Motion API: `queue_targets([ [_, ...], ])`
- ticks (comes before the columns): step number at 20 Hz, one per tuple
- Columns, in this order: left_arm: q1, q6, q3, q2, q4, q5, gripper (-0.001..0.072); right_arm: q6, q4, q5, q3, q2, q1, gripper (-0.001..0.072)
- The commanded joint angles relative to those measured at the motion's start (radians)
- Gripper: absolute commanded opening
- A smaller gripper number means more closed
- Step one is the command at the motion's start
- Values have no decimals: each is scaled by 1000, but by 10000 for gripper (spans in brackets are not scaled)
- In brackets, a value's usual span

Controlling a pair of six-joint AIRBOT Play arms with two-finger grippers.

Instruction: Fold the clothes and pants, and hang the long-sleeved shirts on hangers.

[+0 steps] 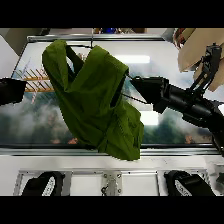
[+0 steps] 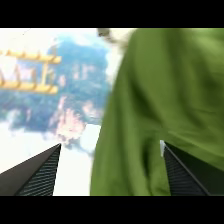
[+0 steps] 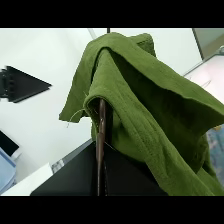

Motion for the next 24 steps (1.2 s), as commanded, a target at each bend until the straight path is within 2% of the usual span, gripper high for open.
queue_targets([
  [1, 209, 208, -149, -46, -370, 111, 686, 0, 15, 8, 0, 1, 0, 8],
  [4, 236, 365, -193, -148, -702, 106, 686, 0, 15, 8, 0, 1, 0, 8],
  [7, 235, 469, -193, -230, -929, 71, 686, 0, 14, 8, 0, 0, 0, 8],
  [12, 233, 507, -193, -278, -975, 29, 686, 0, 14, 8, 0, 0, 0, 8],
  [17, 118, 525, -193, -344, -975, 38, 684, 0, 14, 8, 0, 0, 0, 8],
  [18, 97, 525, -193, -358, -975, 45, 553, 0, 14, 8, 0, 0, 0, 8],
  [20, 82, 525, -193, -373, -974, 53, 161, 0, 14, 8, 0, 0, 0, 8],
  [21, 82, 526, -192, -370, -966, 52, 11, 0, 14, 7, 0, 0, 0, 8],
  [24, 101, 519, -193, -305, -876, 36, 10, 0, 14, -8, 0, 0, -1, 8],
])
